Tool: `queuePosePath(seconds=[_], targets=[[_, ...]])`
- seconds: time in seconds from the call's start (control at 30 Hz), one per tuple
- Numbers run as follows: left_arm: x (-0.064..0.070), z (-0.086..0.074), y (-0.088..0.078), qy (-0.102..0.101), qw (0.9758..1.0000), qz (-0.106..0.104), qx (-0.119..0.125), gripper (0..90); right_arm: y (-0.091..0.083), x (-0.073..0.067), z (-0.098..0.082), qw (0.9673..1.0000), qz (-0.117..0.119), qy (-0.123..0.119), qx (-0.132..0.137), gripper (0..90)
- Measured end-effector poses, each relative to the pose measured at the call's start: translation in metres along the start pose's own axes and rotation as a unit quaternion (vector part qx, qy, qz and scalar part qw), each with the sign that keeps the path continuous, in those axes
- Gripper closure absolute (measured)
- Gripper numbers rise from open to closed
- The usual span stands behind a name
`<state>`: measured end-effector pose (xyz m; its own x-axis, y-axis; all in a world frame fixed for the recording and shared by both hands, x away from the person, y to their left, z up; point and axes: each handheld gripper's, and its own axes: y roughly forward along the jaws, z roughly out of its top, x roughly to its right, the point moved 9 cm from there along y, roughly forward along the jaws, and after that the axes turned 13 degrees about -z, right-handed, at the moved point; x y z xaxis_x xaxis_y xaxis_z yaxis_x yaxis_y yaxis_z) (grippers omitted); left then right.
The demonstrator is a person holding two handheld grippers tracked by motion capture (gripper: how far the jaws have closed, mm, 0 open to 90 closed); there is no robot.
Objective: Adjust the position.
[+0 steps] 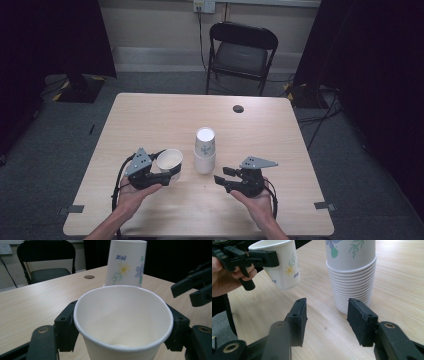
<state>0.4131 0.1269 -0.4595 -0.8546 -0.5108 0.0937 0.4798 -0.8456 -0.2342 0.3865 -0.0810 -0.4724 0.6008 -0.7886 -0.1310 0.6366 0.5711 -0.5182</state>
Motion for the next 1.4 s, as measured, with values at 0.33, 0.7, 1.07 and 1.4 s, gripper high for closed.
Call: queuePosePath(seconds=[0.33,0.7,1.07,1.4], targets=[[-0.018,0.002,-0.009,-0.004,0.9994,0.032,0.014,28.6,-0.005,0.007,-0.004,0.9999,-0.01,-0.006,-0.001,47.5],[-0.045,0.01,-0.02,-0.013,0.9969,0.073,0.025,30.5,-0.015,0.022,-0.015,0.9994,-0.032,-0.008,-0.008,46.8],[-0.071,0.013,-0.01,-0.012,0.9961,0.087,0.014,29.8,-0.016,0.031,-0.024,0.9991,-0.039,-0.003,-0.015,46.4],[-0.084,0.002,-0.004,-0.014,0.9955,0.093,0.0,29.2,-0.014,0.031,-0.026,0.9991,-0.039,0.001,-0.018,46.3]])
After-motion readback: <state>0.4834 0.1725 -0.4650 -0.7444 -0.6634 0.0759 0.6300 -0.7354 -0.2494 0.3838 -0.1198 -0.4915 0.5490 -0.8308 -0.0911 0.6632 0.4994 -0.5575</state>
